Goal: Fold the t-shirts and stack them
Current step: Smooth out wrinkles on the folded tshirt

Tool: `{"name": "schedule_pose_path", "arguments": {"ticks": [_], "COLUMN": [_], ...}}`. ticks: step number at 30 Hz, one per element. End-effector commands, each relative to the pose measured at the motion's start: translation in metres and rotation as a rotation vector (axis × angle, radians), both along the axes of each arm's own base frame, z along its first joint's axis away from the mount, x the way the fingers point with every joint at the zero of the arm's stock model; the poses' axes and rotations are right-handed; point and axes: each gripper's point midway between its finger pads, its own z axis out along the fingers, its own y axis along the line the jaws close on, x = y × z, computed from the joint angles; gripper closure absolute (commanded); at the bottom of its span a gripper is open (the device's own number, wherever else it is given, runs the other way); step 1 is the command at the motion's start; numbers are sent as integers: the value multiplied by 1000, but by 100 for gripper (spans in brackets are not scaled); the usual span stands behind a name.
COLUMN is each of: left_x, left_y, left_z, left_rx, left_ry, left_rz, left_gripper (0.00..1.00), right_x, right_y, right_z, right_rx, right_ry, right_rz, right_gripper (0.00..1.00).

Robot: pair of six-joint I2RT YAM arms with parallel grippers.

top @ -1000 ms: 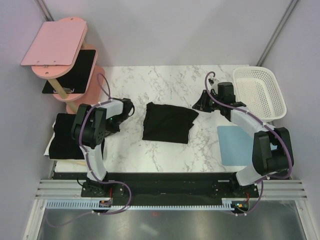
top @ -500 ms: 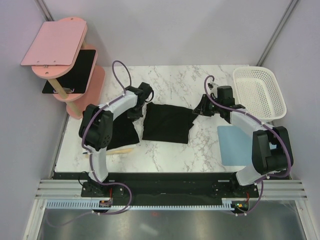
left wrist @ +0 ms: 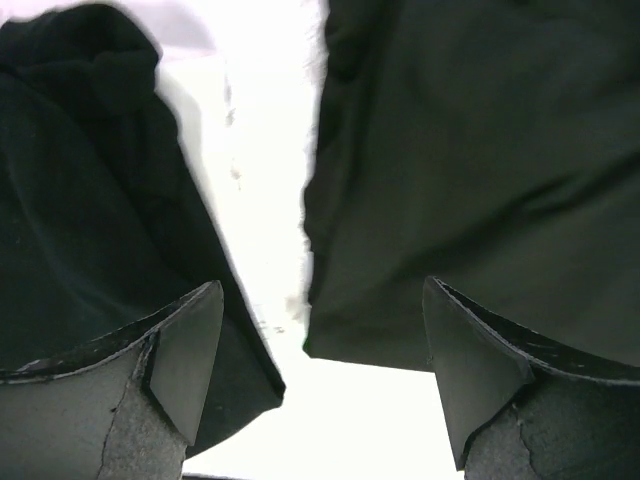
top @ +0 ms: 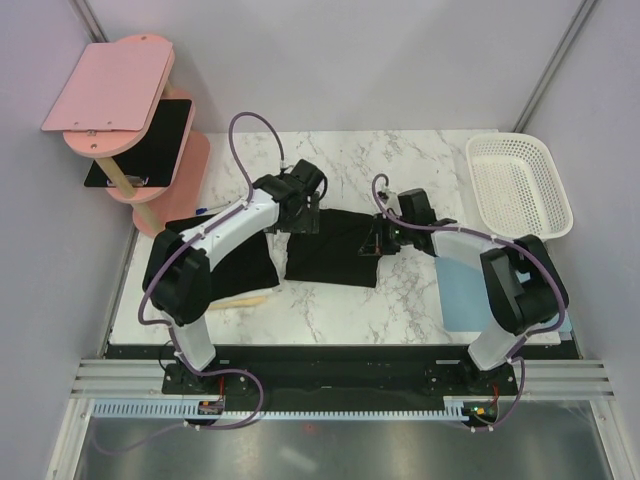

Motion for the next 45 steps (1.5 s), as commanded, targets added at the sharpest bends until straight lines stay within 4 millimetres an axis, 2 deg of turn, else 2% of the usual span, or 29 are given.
{"name": "schedule_pose_path", "arguments": {"ticks": [1,3,4,8,11,14,19,23,28,30,32,34,35,36,38,39,40,41,42,43,44,45], "left_x": [13,9,14,16,21,27,32,31,32,29,26,24,21,21,21,22,23,21,24,25,23,27], "left_y": [-24,-32,-38,-46,-50,-50,-35,-36,-50,-56,-65,-69,-73,-75,-78,-79,-79,-77,-78,-78,-74,-75], "left_z": [16,5,4,-8,-15,-27,-52,-73,-98,-102,-103,-106,-108,-108,-105,-102,-99,-96,-81,-74,-68,-47], "left_rx": [-173,-207,-232,-262,-290,-366,-405,-395,-440,-469,-505,-521,-533,-542,-551,-553,-554,-546,-553,-553,-538,-550], "left_ry": [-93,-72,-88,-92,-109,-93,-31,20,83,101,101,105,115,118,115,110,104,104,76,66,66,25], "left_rz": [-5,-37,-50,-92,-115,-110,-47,-39,-26,-18,-24,-29,-38,-46,-55,-60,-66,-73,-86,-93,-98,-113], "left_gripper": [10,9,9,7,0,0,0,0,0,1,4,14,23,46,86,98,98,98,98,98,98,98], "right_x": [-1,-2,2,5,11,16,22,23,21,21,22,22,23,23,24,25,29,27,29,31,30,32], "right_y": [9,3,-3,-24,-38,-50,-68,-71,-68,-66,-65,-63,-61,-59,-57,-55,-53,-54,-54,-55,-58,-61], "right_z": [-31,-51,-59,-75,-78,-76,-76,-77,-77,-75,-73,-72,-69,-66,-54,-48,-38,-24,-14,-4,14,24], "right_rx": [-56,-106,-149,-264,-324,-345,-360,-358,-344,-336,-326,-320,-312,-302,-274,-261,-243,-225,-212,-201,-187,-179], "right_ry": [54,105,108,118,108,106,114,115,122,118,111,109,99,90,55,32,-9,-52,-87,-126,-181,-215], "right_rz": [20,1,-28,-99,-151,-185,-217,-213,-198,-191,-182,-171,-162,-154,-147,-142,-145,-153,-161,-176,-194,-206], "right_gripper": [100,100,100,100,100,100,100,100,100,100,100,100,100,98,81,75,54,42,31,11,2,2]}}
